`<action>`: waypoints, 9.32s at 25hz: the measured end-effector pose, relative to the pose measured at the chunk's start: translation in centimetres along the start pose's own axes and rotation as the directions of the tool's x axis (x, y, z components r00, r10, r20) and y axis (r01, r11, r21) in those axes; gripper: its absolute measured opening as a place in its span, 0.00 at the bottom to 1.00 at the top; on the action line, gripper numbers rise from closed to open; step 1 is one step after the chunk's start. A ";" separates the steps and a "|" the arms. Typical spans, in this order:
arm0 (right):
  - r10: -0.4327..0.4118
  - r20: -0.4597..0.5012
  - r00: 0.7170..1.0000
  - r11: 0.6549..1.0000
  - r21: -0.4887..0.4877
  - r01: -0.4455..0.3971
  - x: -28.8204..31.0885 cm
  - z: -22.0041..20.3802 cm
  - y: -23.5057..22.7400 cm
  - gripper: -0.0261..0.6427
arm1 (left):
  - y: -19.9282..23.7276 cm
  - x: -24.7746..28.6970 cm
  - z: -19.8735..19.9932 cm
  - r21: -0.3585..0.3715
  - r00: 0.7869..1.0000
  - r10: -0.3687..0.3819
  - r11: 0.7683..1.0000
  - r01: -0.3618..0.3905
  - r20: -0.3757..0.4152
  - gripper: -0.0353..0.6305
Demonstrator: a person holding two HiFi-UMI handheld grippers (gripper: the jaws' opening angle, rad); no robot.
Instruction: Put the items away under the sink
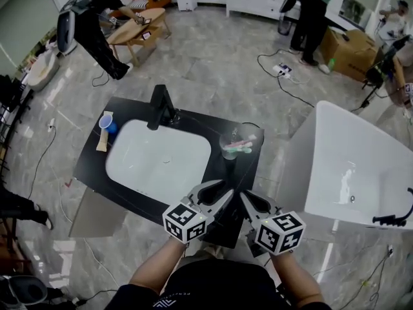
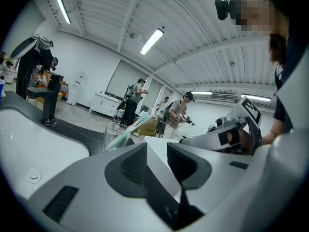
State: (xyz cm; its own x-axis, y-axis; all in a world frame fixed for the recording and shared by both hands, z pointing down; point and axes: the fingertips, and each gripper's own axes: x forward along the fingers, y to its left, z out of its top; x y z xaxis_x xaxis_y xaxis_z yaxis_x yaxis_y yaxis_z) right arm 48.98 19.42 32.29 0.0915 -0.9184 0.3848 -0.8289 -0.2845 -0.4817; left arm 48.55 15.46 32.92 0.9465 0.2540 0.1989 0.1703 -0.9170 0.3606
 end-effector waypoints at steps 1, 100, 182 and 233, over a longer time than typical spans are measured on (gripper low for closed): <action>0.003 -0.004 1.000 1.000 0.004 -0.003 0.2 0.1 -0.4 0.10 | 0.4 0.5 0.0 0.008 1.000 0.015 1.000 -0.015 0.003 0.25; 0.208 -0.224 0.952 0.975 -0.024 -0.219 7.5 -5.9 4.5 0.10 | 8.5 -8.8 -0.1 0.135 0.864 0.469 0.859 -0.495 0.183 0.63; 0.298 -0.575 0.762 0.860 -0.184 -0.475 29.4 -34.3 44.7 0.10 | 26.3 -58.5 -21.9 -0.075 0.627 0.762 0.643 -0.762 0.164 0.63; 0.107 -0.503 0.858 0.855 -0.393 -0.338 52.8 -59.8 16.7 0.09 | 48.9 -38.8 -49.7 -0.004 0.693 0.668 0.721 -0.693 0.270 0.63</action>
State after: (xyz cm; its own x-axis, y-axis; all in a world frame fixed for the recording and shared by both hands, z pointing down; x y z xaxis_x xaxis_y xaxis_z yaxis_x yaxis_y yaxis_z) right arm 7.02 -17.35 91.64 -0.2880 -0.6799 0.6743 -0.9568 0.1751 -0.2322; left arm 6.53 -23.93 88.15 0.8440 -0.5195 0.1330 -0.5343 -0.8359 0.1255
